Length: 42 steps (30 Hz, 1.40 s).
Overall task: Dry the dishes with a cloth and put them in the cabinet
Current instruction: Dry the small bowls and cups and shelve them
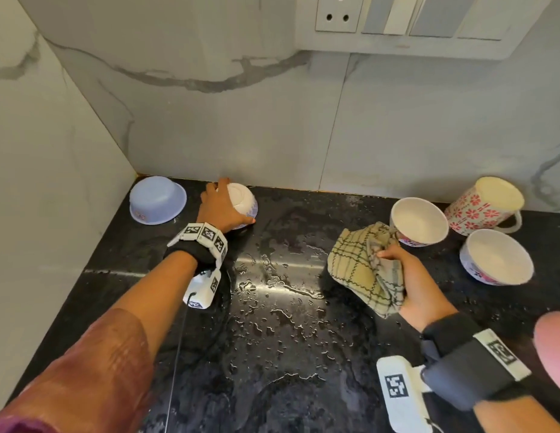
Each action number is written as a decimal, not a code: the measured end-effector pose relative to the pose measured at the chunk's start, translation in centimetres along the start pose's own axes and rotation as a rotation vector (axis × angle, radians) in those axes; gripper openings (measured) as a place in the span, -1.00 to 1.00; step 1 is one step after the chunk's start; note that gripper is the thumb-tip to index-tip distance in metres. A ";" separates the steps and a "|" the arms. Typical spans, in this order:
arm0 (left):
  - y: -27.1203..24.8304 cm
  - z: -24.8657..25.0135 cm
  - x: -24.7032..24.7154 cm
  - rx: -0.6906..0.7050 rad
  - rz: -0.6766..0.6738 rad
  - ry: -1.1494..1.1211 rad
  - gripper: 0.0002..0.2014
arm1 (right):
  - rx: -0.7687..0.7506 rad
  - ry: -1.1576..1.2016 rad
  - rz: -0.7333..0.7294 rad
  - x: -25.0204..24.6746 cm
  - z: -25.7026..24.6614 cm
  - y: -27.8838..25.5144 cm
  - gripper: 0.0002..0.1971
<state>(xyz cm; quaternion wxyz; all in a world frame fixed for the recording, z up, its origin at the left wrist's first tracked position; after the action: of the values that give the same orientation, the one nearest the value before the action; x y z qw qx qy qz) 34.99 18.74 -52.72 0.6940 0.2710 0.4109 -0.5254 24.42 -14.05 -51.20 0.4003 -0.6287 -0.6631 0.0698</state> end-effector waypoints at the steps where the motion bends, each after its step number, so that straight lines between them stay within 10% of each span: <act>1: -0.4 0.3 0.0 -0.005 -0.012 -0.018 0.02 | 0.012 0.015 -0.009 0.6 0.1 -0.3 -0.60; 10: -10.6 7.1 -4.2 -0.255 -0.391 -1.154 -0.41 | 0.007 0.048 -0.014 5.1 -1.3 -4.2 -0.47; 17: -23.4 11.8 -7.4 -0.243 -0.561 -1.545 -0.16 | -0.112 -0.140 -0.056 10.3 -3.6 -12.2 -0.70; 27: -31.1 13.9 -10.1 -0.077 -0.386 -1.614 -0.32 | -0.140 -0.258 -0.349 16.7 -0.6 -21.0 -0.85; 42: -30.9 13.4 -11.7 -0.288 -0.577 -1.384 -0.23 | -0.923 -1.316 -0.439 16.4 -0.7 -24.5 -0.46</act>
<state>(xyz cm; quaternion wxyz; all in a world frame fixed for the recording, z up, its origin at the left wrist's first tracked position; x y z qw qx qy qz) 8.12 4.55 -34.13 0.6569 -0.3312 0.0014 -0.6774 7.65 -4.66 -28.83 -0.3623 -0.4169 -0.8311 0.0646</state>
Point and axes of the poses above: each hand's wrist, its own y-axis towards the middle knuckle, its own x-axis out of the palm, z = x × y, the point moved 8 cm from there along y, towards the middle knuckle, and after that the axes turned 3 degrees about z, right-handed, at the moved point
